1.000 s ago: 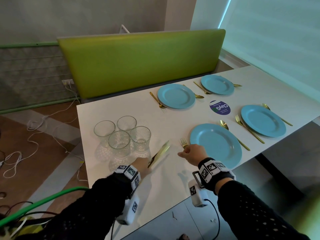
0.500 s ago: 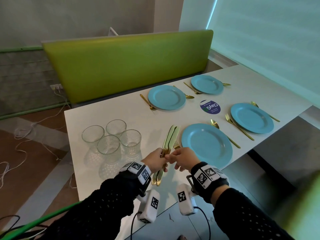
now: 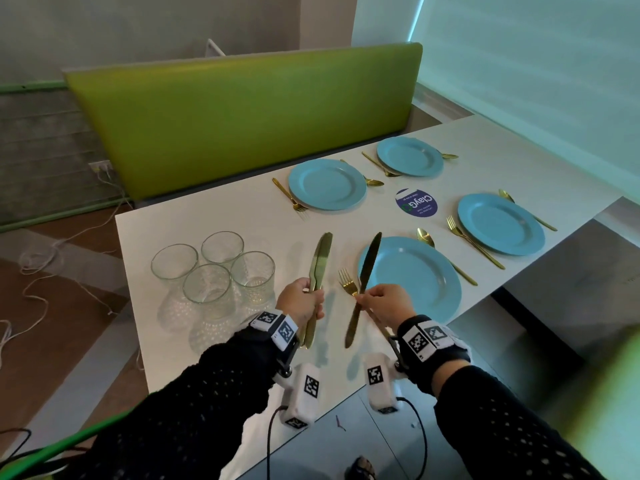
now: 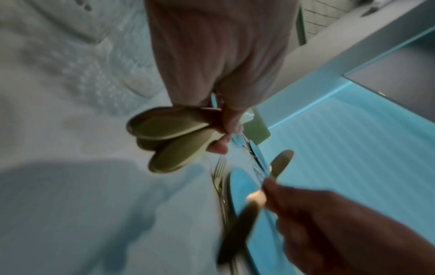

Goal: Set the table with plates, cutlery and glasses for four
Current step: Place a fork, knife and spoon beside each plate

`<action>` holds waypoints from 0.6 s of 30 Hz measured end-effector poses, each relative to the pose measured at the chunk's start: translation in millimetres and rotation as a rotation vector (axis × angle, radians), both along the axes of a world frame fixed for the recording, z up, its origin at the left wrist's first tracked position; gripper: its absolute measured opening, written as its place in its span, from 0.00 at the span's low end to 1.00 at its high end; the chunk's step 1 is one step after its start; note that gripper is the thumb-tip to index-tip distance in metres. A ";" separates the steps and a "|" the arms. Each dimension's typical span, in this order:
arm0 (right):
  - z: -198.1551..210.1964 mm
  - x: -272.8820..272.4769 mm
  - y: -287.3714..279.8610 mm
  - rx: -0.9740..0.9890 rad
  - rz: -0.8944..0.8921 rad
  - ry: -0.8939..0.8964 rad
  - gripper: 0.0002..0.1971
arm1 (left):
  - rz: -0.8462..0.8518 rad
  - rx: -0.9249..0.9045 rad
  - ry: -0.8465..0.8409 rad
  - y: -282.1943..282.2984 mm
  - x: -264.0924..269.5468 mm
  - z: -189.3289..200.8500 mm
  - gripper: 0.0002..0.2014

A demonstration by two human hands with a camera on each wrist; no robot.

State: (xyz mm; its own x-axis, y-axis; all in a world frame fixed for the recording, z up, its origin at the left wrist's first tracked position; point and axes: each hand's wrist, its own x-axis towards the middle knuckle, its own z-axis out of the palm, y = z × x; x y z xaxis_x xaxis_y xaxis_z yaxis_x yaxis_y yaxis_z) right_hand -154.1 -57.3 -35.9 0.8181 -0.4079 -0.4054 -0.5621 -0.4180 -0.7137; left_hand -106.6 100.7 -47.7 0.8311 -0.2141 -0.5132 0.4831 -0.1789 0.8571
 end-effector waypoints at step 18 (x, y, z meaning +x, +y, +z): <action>-31.6 12.9 2.7 -0.424 0.349 0.247 0.09 | -0.014 0.102 -0.077 7.5 19.4 4.4 0.08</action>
State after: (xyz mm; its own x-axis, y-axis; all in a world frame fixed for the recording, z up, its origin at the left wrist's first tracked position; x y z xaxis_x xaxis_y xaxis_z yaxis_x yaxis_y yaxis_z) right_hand -141.2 -54.6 -67.6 0.8353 -0.2995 -0.4612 -0.4680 -0.8274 -0.3104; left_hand -87.2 108.2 -43.3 0.8664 -0.1755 -0.4675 0.4133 -0.2735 0.8686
